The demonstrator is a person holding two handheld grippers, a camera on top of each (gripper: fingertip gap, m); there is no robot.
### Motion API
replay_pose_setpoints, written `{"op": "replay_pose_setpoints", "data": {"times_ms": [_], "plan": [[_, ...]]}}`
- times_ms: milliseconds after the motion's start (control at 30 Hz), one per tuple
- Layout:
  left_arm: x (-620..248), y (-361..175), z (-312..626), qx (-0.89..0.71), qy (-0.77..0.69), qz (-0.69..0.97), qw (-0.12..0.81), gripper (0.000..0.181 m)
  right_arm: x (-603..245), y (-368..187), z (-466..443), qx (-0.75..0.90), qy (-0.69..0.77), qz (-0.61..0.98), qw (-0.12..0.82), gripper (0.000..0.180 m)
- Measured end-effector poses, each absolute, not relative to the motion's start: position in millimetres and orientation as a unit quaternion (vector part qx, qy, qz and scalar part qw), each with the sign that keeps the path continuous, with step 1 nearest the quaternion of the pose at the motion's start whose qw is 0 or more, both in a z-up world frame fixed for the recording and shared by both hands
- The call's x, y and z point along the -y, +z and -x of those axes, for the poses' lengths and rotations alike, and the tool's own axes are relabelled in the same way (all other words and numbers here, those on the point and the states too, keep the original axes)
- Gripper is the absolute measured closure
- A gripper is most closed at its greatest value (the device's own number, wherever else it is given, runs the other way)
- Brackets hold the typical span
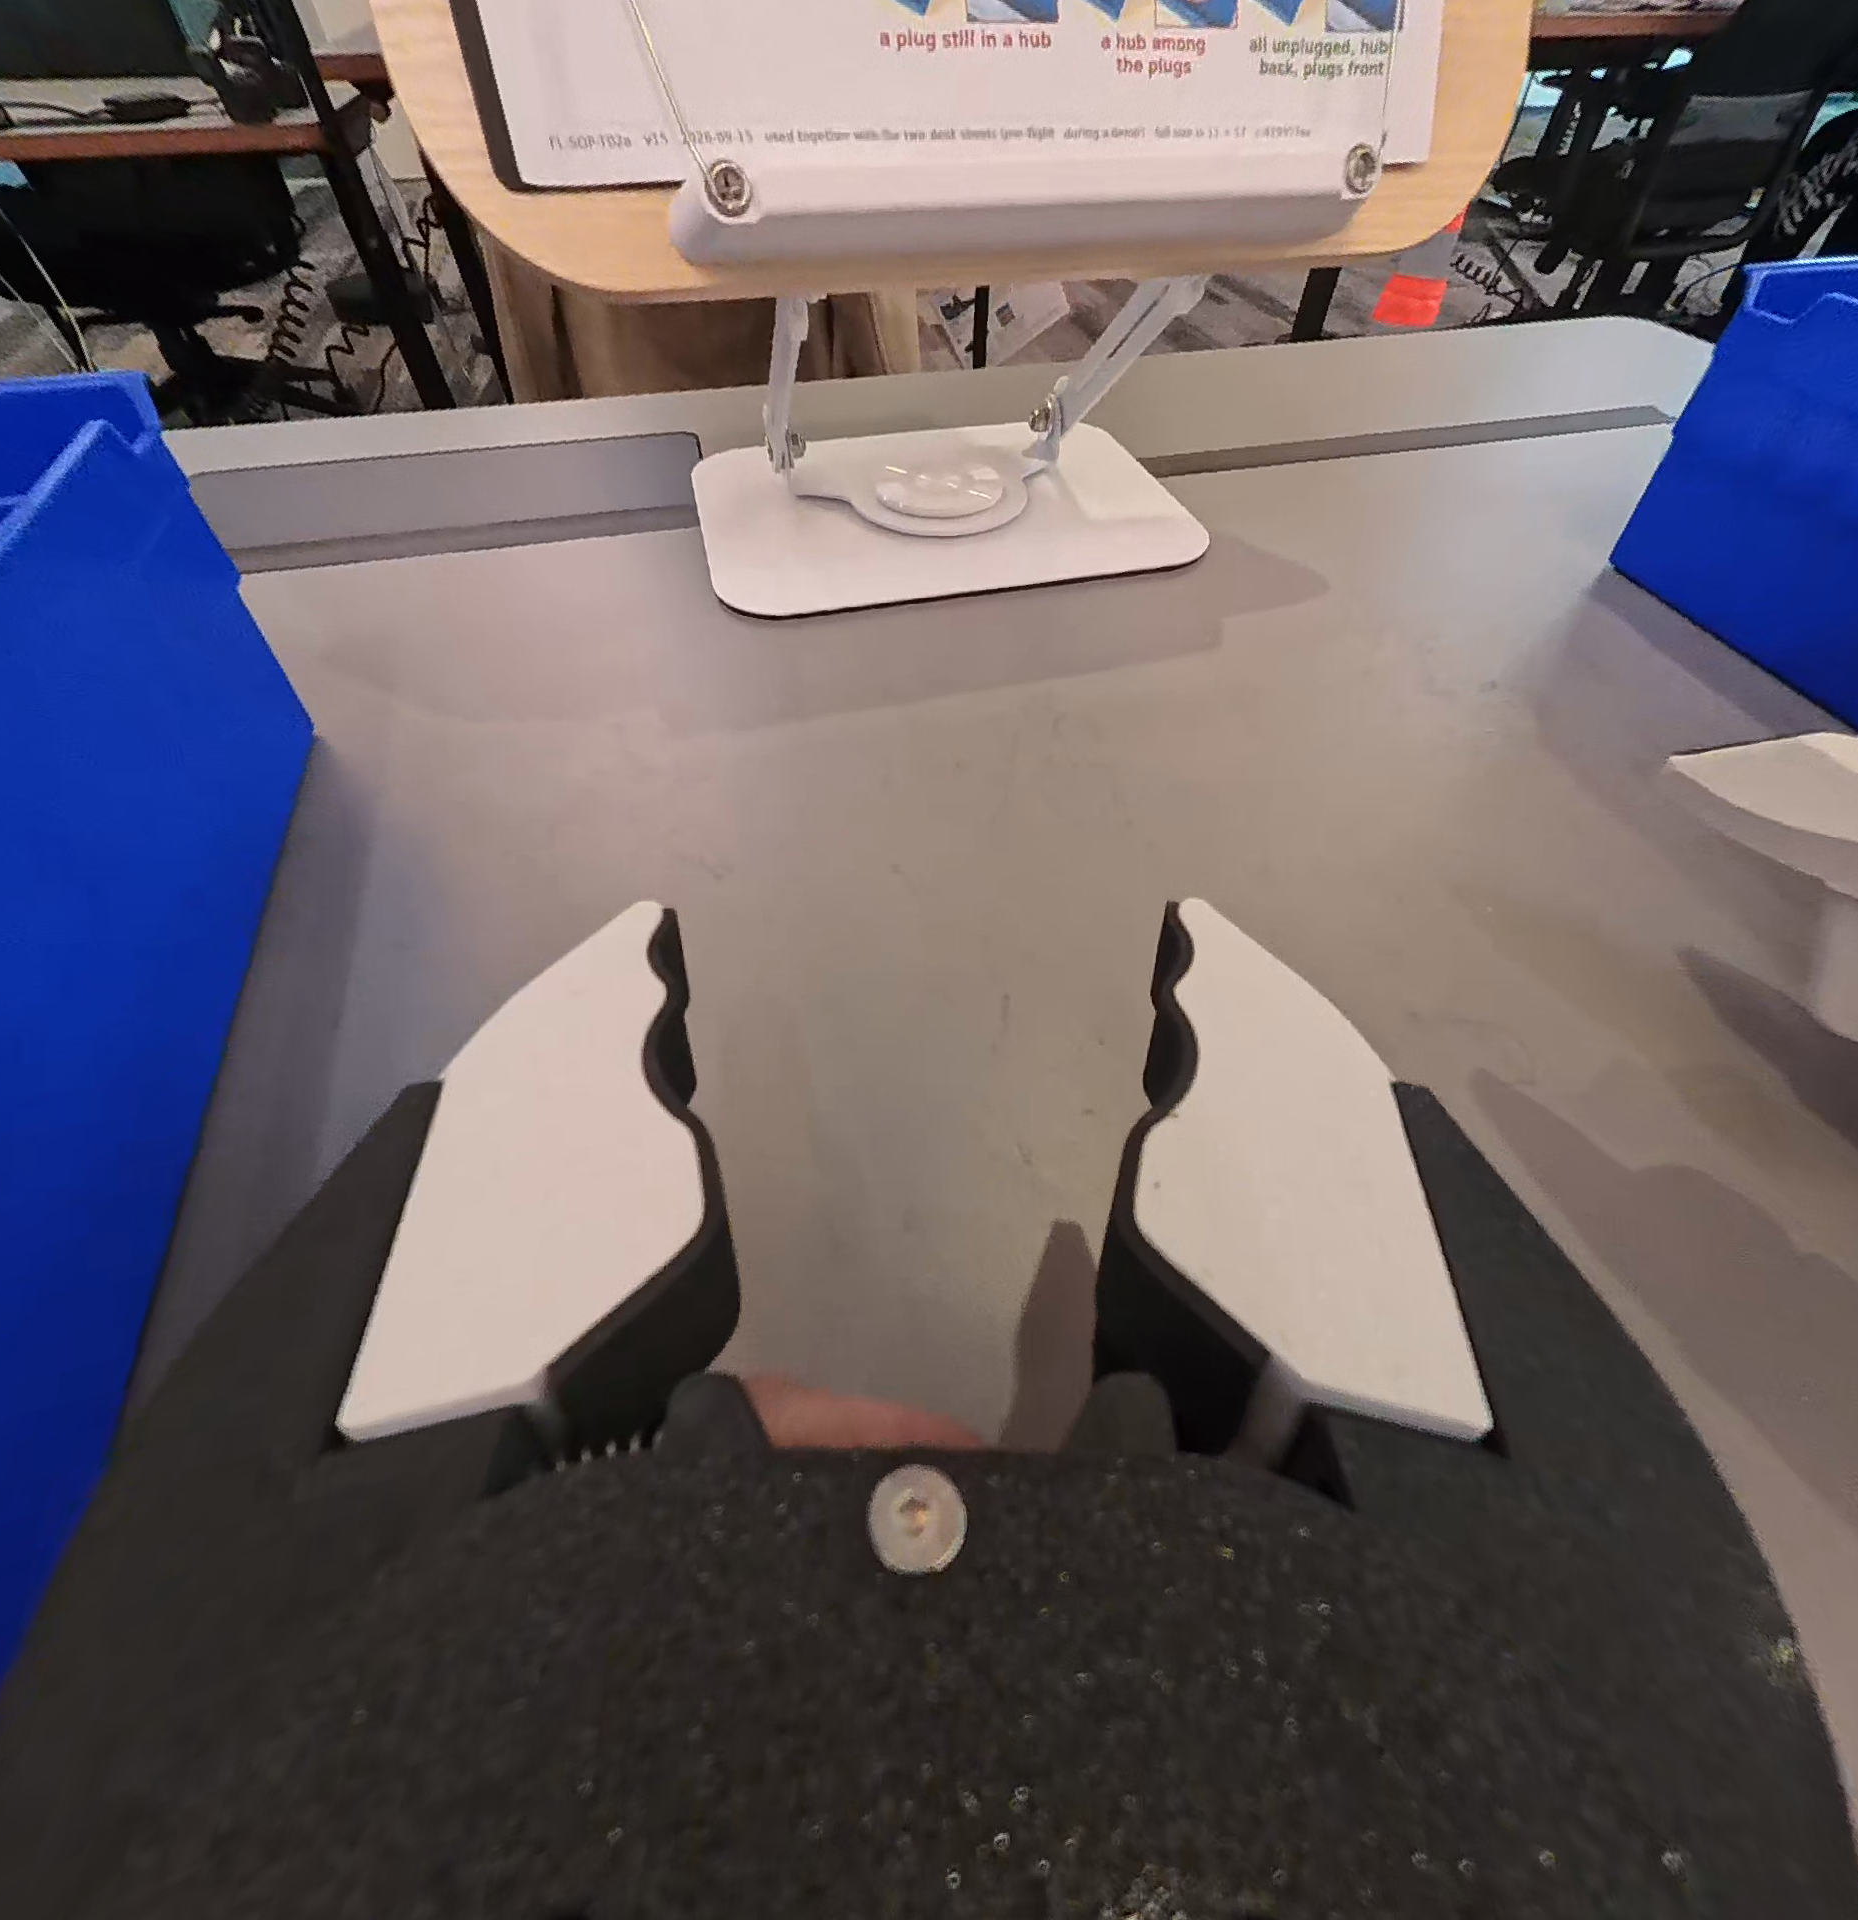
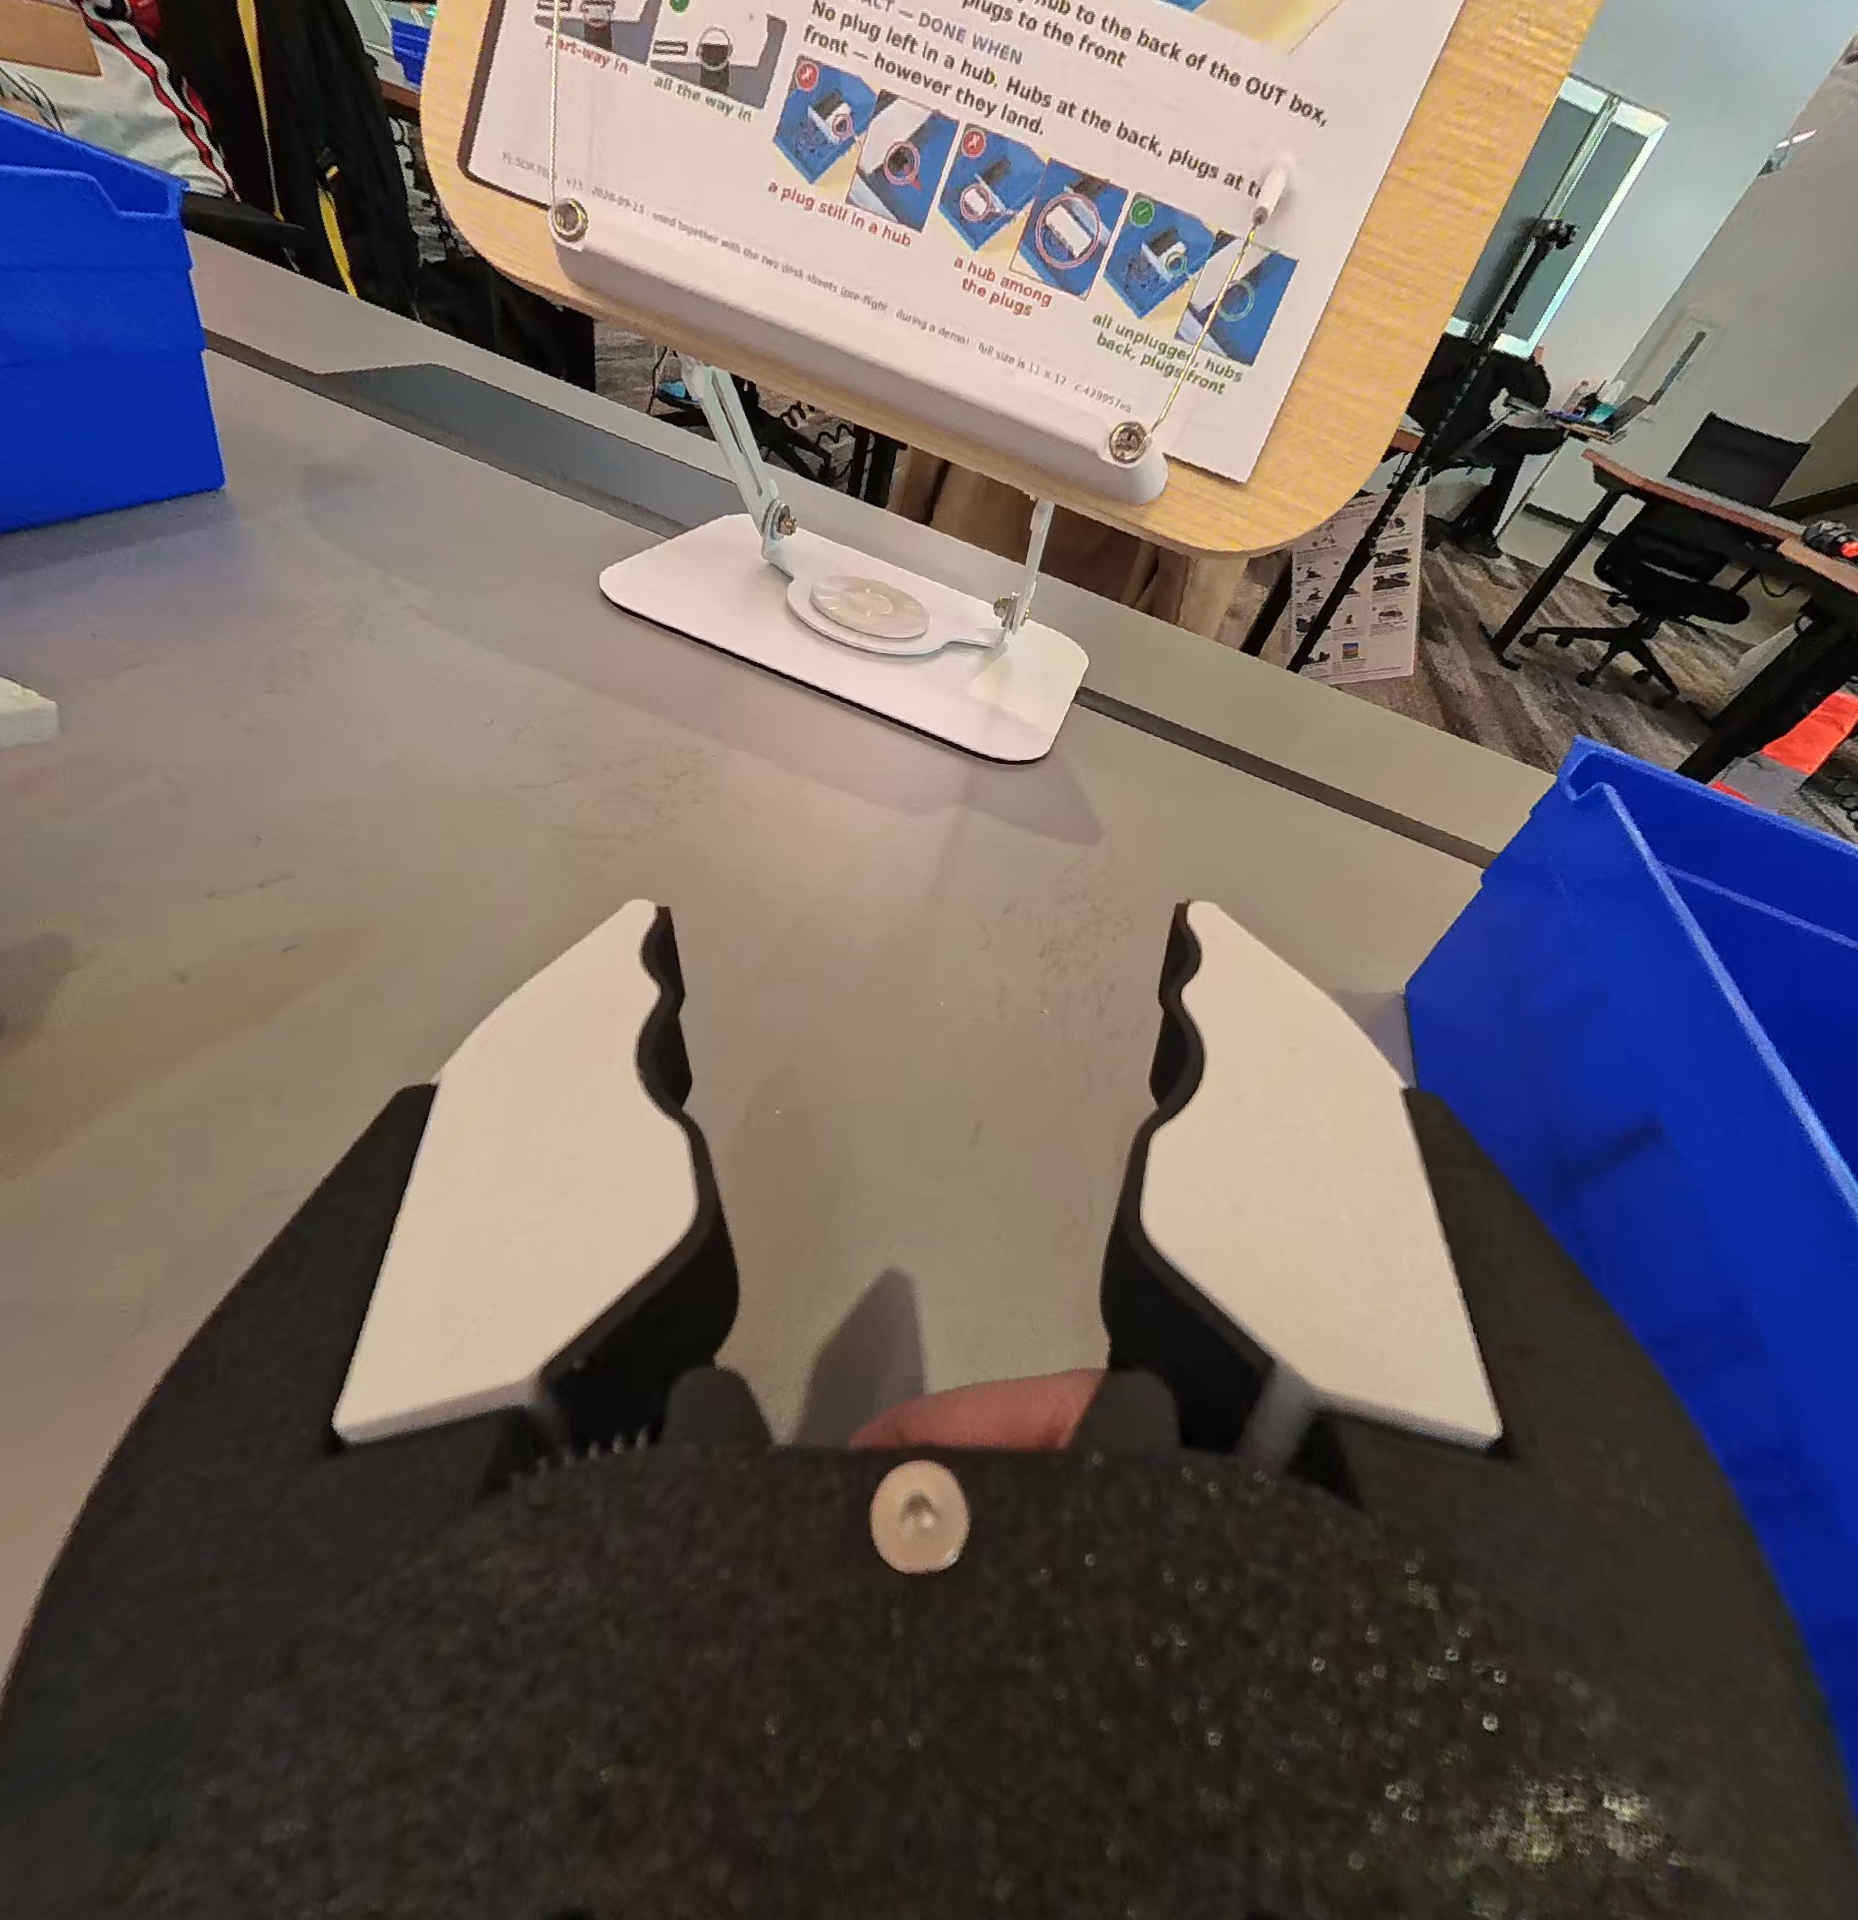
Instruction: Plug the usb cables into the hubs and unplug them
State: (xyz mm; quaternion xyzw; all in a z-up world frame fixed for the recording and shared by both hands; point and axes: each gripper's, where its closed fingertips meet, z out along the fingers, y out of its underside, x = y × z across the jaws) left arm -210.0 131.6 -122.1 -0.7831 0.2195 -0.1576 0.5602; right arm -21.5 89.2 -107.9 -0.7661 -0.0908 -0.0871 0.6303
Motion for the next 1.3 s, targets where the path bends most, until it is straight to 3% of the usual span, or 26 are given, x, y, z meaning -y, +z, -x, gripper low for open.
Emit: {"op": "replay_pose_setpoints", "data": {"times_ms": [200,300,467,600,733,933,1133,1300], "plan": [[-125.2,-122.8,208.7,-0.216,-0.184,0.792,0.54,0.094,-88.9,-107.8,22.0,0.092,-0.082,0.766,0.631,0.092],[-92.7,-96.7,219.3,-0.231,-0.232,0.787,0.522,0.093,-89.5,-109.4,26.5,0.107,-0.079,0.768,0.627,0.092],[-70.4,-10.6,333.5,-0.247,-0.149,0.773,0.565,0.099,-91.9,-115.0,32.9,0.129,-0.068,0.778,0.611,0.092],[-125.4,19.7,419.9,-0.225,-0.062,0.833,0.502,0.102,-91.8,-115.9,35.2,0.137,-0.073,0.778,0.609,0.092],[-200.4,-0.4,437.8,-0.235,-0.021,0.879,0.415,0.104,-92.4,-117.8,37.8,0.147,-0.079,0.78,0.603,0.092],[-285.4,-72.3,454.5,-0.331,0.08,0.906,0.251,0.105,-91.2,-116.4,37.9,0.146,-0.073,0.777,0.608,0.093],[-308.0,-136.4,463.1,-0.408,0.076,0.906,0.075,0.105,-90.9,-116.6,38.6,0.149,-0.074,0.777,0.608,0.093],[-306.9,-159.6,461.9,-0.44,0.057,0.896,0.014,0.104,-90.9,-116.4,38.3,0.148,-0.07,0.777,0.608,0.093]]}}
